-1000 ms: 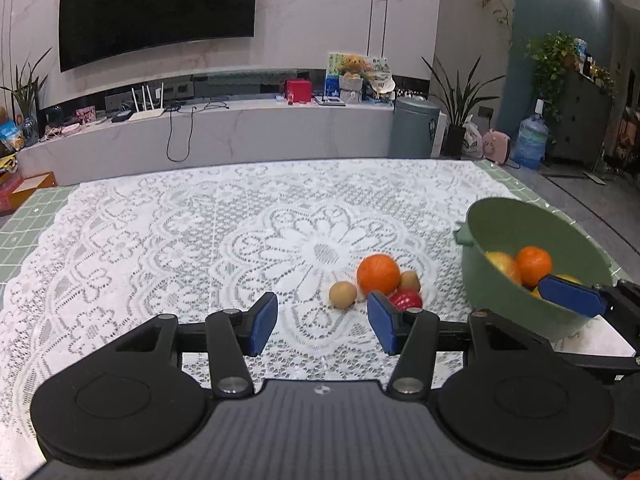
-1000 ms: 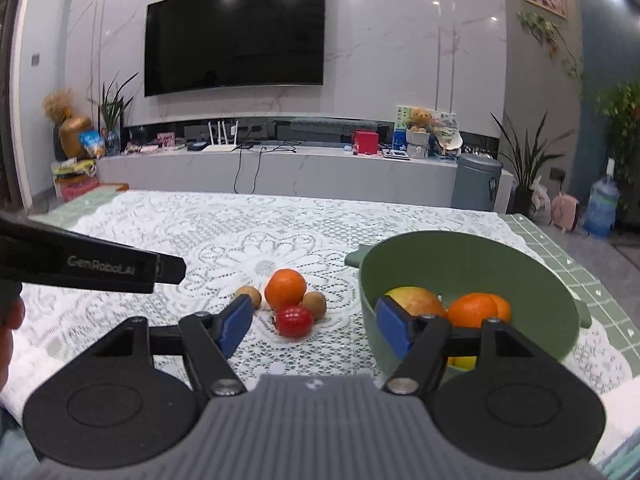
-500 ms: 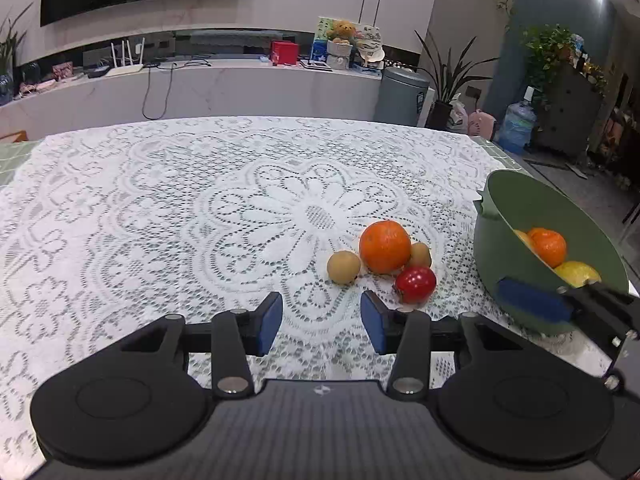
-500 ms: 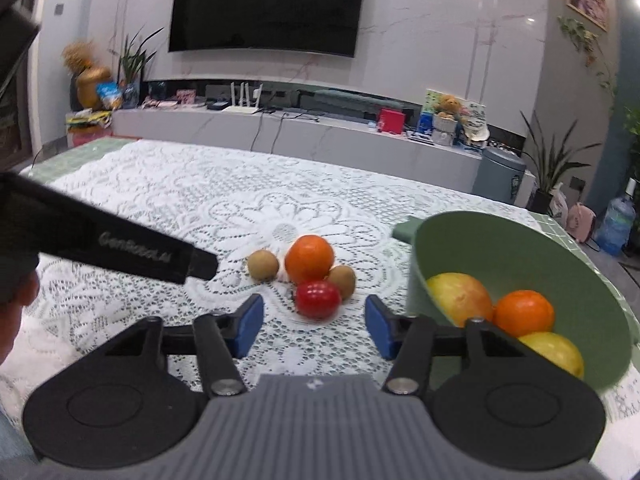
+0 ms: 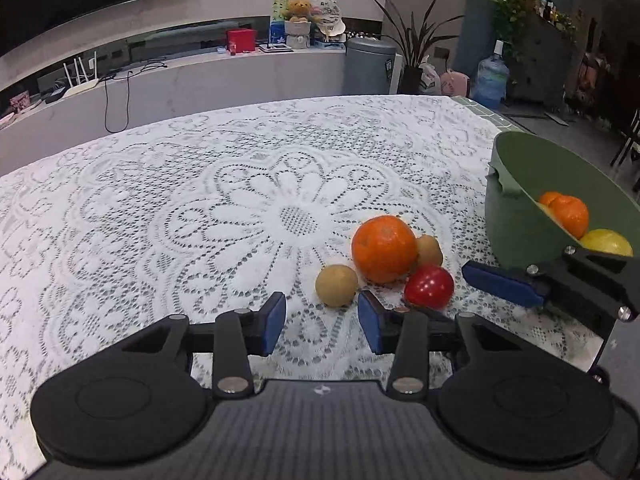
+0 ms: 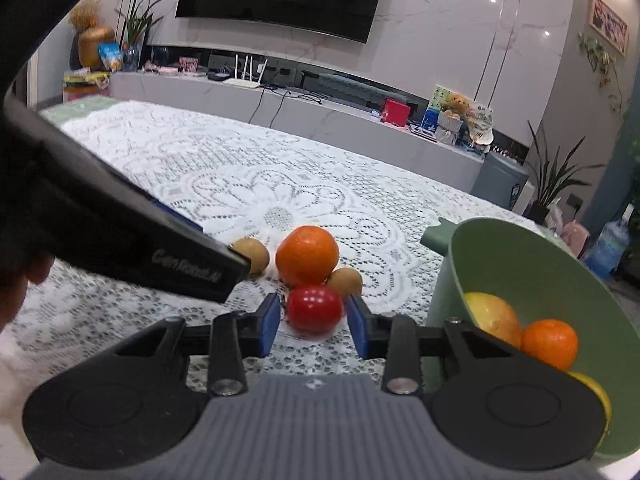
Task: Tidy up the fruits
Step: 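Grasp a small tan round fruit with the left gripper while the right gripper grasps another red tomato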
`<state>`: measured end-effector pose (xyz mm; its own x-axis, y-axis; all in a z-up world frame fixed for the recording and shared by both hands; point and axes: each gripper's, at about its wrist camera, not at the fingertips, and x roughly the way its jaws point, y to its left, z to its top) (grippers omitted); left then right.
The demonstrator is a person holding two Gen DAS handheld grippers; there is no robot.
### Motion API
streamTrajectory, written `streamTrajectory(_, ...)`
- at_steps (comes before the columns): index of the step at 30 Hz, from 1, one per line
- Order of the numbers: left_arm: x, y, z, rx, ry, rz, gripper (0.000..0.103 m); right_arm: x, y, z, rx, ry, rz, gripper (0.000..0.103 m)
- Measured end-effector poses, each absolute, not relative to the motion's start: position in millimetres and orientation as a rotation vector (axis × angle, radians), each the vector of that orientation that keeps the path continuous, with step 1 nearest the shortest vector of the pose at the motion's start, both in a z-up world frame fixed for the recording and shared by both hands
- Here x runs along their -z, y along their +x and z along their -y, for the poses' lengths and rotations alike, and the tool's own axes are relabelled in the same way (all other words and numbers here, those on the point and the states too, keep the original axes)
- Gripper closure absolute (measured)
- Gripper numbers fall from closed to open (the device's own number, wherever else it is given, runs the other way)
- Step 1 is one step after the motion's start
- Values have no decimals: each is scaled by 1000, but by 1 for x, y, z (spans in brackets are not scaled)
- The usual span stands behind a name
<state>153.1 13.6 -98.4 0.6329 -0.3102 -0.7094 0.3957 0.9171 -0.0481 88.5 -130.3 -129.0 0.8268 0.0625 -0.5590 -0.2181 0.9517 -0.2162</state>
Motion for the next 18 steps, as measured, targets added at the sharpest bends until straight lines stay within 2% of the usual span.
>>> streamTrajectory(12, 108, 164, -9, 434, 94, -788, 54, 140, 100, 133, -147, -254, -604, 69)
streamTrajectory(18, 109, 165, -7, 443, 85, -784, 67, 140, 101, 133, -156, -246, -601, 69)
